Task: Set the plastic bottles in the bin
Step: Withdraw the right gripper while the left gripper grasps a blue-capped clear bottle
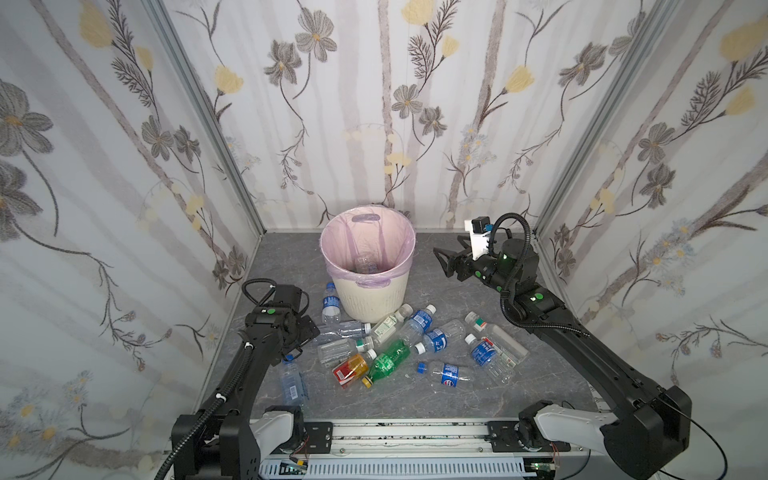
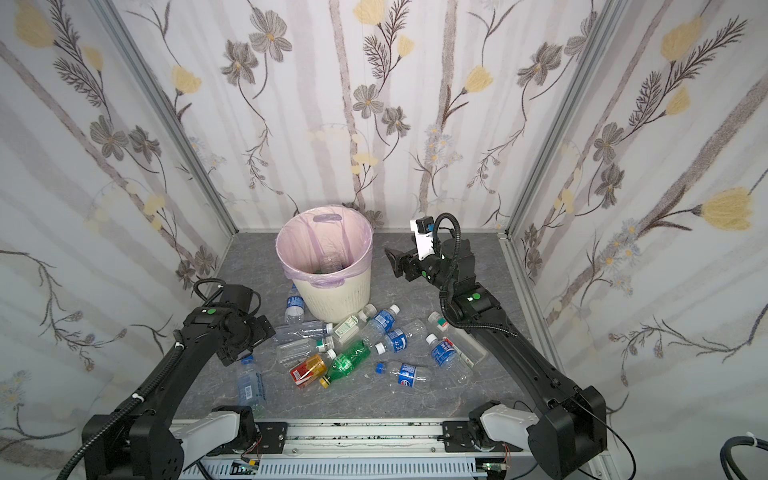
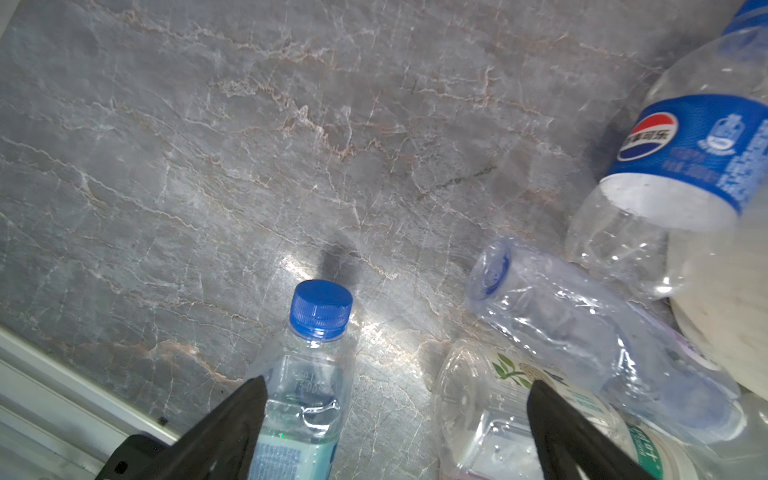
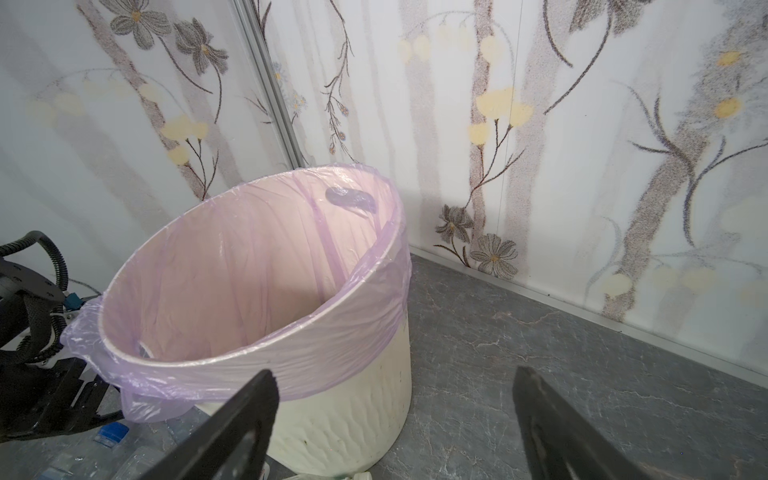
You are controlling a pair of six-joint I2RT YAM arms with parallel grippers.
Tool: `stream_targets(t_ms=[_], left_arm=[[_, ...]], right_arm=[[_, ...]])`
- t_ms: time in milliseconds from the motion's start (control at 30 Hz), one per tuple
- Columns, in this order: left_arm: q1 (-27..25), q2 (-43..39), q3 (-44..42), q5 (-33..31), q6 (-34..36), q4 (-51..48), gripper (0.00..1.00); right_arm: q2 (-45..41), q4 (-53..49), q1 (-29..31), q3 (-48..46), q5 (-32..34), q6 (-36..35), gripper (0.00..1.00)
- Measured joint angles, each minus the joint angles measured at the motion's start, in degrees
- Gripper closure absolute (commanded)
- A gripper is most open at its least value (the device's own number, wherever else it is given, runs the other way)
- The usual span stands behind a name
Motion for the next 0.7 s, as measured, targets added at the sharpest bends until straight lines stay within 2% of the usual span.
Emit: stream_targets(t_ms=[300, 700], left_arm=[[-2.38, -0.55, -4.11, -0.79, -3.91, -2.86, 0.00], [-4.87, 3.28, -8.70, 0.17, -9.81, -3.32, 0.00]], right_arm=[[-1.42, 1.81, -2.05, -0.98, 0.44, 0.42, 0.11], [-5.33, 2.10, -4.81, -2.86, 0.42, 0.57, 0.10]])
